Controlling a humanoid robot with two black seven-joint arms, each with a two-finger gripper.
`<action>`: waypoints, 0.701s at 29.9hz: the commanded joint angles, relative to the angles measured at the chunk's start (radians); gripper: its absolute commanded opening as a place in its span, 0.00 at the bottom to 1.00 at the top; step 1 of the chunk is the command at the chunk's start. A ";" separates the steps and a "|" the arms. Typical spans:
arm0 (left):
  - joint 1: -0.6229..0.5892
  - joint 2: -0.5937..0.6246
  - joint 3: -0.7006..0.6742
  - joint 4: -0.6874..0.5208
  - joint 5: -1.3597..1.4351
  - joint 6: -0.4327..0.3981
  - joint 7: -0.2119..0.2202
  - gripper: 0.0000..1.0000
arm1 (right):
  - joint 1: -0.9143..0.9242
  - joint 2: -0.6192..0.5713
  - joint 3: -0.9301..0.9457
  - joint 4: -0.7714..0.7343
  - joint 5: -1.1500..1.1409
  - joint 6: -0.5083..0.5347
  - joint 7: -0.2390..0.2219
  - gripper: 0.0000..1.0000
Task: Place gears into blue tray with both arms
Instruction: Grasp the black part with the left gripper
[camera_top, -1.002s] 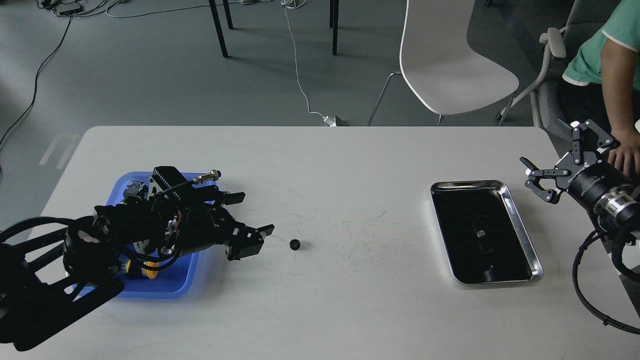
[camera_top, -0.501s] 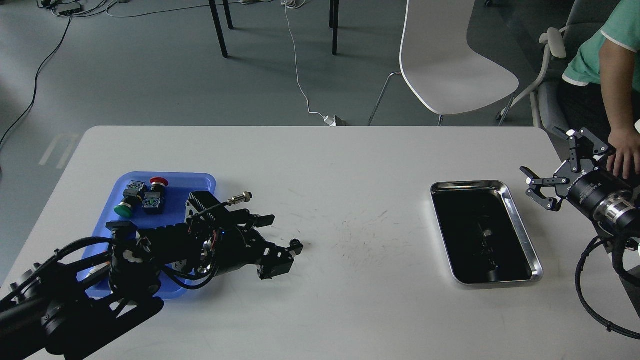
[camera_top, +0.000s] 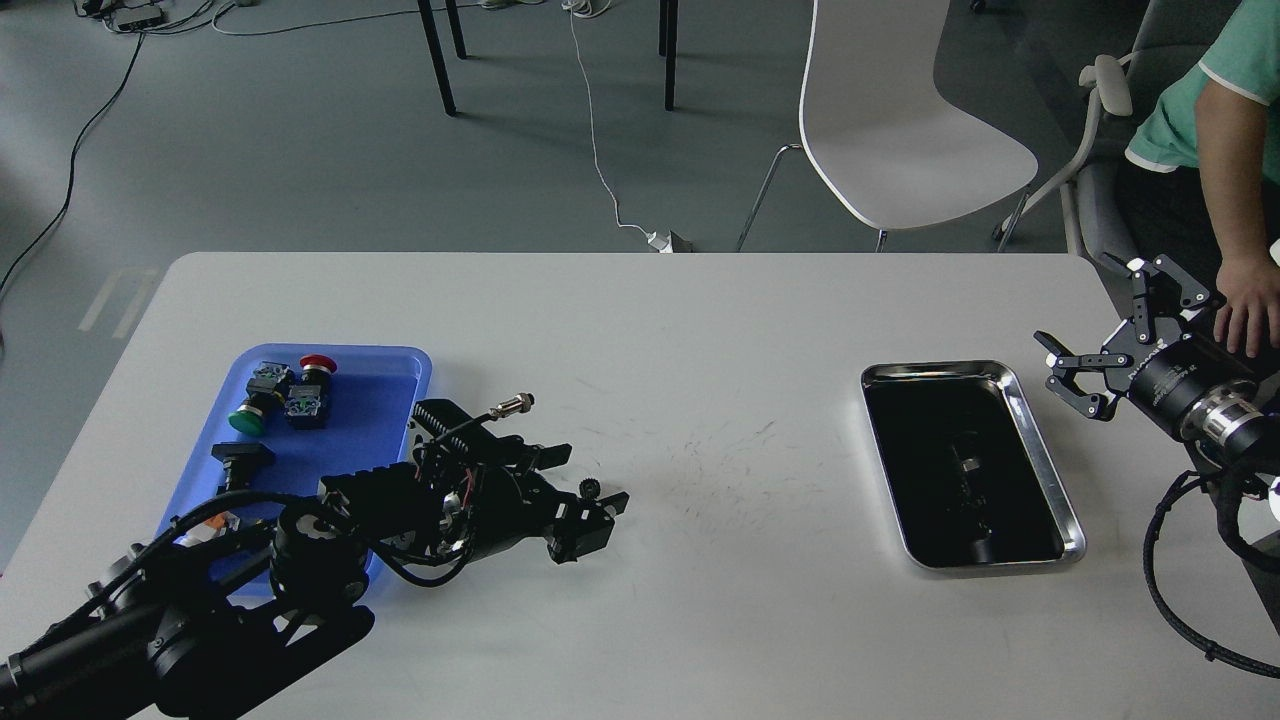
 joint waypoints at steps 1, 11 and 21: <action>0.003 -0.004 0.001 0.029 0.000 0.001 0.002 0.87 | 0.000 0.002 0.000 0.000 0.000 0.000 0.000 0.98; 0.006 -0.027 0.001 0.075 0.000 0.001 0.002 0.76 | 0.003 0.002 0.003 0.000 0.000 0.000 0.000 0.98; 0.009 -0.038 0.020 0.084 0.000 0.001 0.002 0.54 | 0.004 0.002 0.003 0.003 0.000 0.000 0.000 0.98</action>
